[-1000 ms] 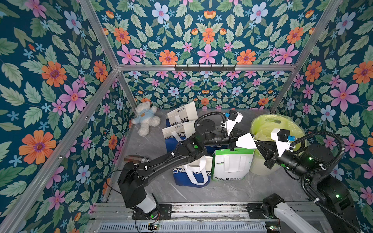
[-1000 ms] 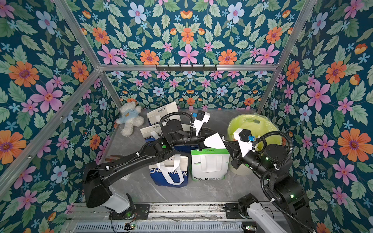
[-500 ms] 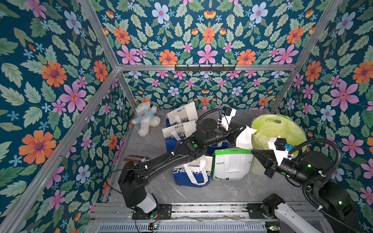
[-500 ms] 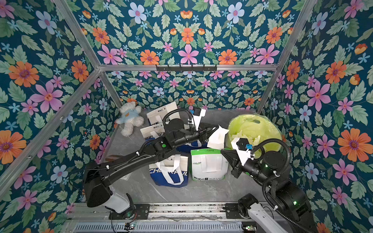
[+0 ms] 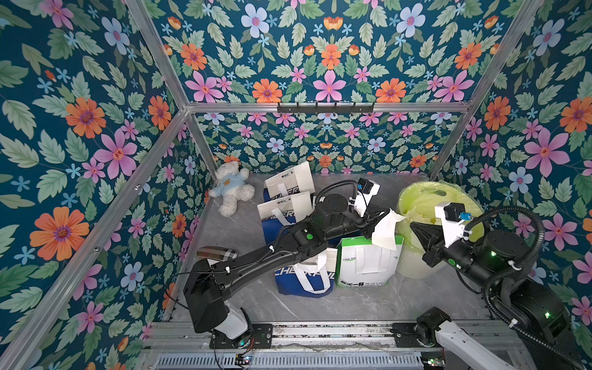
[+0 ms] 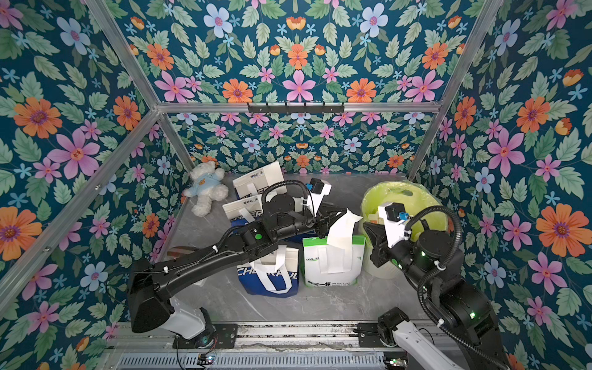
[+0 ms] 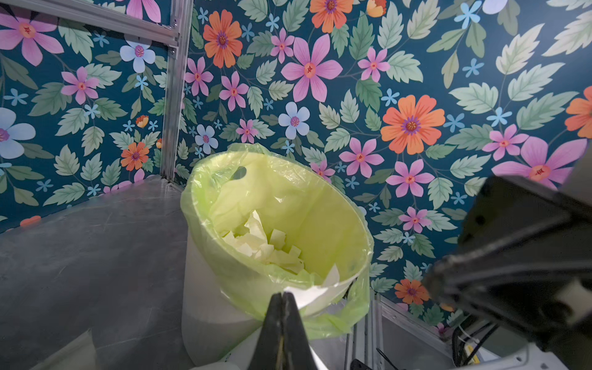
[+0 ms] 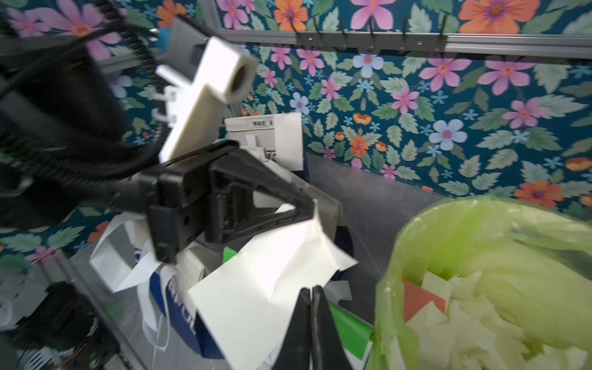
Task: Shred takeout receipts and throw away
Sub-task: Shred the takeout receipt, then place the takeout receipt in the trash bin.
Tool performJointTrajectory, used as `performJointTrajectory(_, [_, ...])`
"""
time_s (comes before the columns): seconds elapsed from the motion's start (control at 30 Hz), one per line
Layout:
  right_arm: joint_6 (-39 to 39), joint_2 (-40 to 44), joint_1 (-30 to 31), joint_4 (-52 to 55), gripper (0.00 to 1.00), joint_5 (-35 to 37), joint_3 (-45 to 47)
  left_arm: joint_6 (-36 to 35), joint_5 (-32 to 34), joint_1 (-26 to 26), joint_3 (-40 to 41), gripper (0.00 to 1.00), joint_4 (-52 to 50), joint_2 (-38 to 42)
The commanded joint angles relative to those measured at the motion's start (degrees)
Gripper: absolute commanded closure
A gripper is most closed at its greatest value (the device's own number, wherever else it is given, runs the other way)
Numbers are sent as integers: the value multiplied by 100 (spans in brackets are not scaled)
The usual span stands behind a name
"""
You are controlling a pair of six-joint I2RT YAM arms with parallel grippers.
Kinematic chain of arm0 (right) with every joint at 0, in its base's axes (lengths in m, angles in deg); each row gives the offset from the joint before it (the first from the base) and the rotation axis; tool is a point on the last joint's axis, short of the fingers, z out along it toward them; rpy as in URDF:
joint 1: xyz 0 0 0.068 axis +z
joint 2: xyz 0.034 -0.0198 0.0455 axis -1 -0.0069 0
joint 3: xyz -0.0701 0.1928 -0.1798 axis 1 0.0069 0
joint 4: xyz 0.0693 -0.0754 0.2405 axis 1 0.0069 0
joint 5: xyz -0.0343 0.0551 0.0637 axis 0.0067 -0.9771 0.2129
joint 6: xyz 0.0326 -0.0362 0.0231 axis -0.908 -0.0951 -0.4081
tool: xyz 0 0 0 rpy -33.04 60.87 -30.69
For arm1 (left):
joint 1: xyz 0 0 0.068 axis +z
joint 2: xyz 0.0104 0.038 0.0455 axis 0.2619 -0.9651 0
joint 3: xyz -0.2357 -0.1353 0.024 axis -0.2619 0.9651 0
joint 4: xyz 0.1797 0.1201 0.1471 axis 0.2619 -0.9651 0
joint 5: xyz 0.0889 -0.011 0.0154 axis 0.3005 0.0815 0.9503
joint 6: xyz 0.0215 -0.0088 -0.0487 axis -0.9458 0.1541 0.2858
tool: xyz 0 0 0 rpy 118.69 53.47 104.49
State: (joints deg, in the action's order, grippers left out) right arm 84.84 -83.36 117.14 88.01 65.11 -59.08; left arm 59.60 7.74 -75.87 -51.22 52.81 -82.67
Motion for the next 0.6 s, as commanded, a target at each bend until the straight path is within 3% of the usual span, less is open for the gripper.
performJointTrajectory(0.0, [-500, -663, -92, 1075, 100, 1648, -552, -329, -55, -39, -10, 100, -36, 89])
performJointTrajectory(0.07, [-975, -922, -469, 1418, 100, 1588, -787, -406, -85, -65, 3, 100, -28, 143])
performJointTrajectory(0.2, [-1867, -1107, -2195, 1880, 100, 54, -902, -495, -90, -84, 58, 100, -45, 295])
performJointTrajectory(0.27, [-2017, -1222, -2985, 2016, 93, -824, -837, -522, -129, -96, 120, 100, -60, 380])
performJointTrajectory(0.3, [-2073, -1282, -3284, 2072, 83, -1201, -800, -536, -162, -100, 155, 100, -51, 424])
performJointTrajectory(0.4, [-2248, -1356, -3333, 2113, 54, -1447, -811, -561, -265, -116, 219, 100, -61, 520])
performJointTrajectory(0.43, [-2314, -1379, -3341, 2147, 42, -1456, -863, -560, -295, -117, 244, 100, -58, 543])
performJointTrajectory(0.47, [-2339, -1416, -3337, 2185, 24, -1482, -917, -568, -325, -120, 263, 100, -57, 563])
performJointTrajectory(0.5, [-2346, -1466, -3340, 2217, 13, -1536, -984, -570, -352, -136, 276, 100, -56, 570])
performJointTrajectory(0.57, [-2349, -1543, -3340, 2272, 11, -1607, -1076, -588, -371, -145, 284, 100, -67, 563])
